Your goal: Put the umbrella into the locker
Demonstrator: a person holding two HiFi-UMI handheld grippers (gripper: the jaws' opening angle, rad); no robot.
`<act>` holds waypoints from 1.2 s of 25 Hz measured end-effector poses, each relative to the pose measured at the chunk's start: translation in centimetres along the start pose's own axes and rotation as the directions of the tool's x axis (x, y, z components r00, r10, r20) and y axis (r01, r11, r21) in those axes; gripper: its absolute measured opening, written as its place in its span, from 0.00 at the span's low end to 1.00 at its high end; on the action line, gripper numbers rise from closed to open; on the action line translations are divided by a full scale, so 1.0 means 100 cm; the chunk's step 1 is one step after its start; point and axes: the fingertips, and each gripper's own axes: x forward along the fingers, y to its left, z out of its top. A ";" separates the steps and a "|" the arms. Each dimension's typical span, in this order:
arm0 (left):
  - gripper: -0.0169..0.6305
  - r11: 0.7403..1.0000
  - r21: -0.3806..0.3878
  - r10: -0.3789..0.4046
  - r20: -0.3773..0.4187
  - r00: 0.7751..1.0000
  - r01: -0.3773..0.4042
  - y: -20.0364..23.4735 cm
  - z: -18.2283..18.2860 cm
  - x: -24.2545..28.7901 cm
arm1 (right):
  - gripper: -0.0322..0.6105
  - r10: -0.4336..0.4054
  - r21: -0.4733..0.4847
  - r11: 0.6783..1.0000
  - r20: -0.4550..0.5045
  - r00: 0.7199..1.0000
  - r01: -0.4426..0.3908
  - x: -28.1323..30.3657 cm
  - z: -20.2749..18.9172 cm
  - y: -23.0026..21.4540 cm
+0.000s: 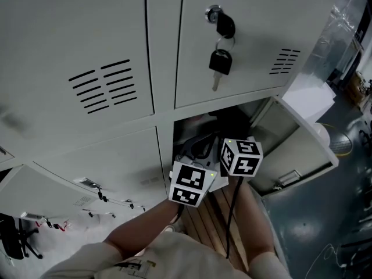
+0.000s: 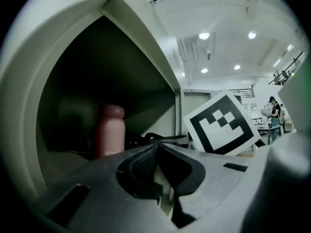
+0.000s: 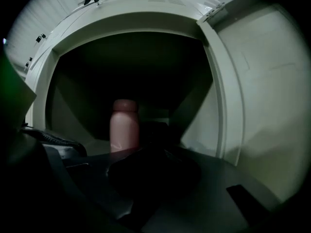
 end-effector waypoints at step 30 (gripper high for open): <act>0.04 1.000 0.022 0.008 0.072 0.997 -0.009 0.000 0.030 -0.027 | 0.19 0.036 -0.030 0.999 0.240 0.970 -0.030 -0.078 0.054 0.006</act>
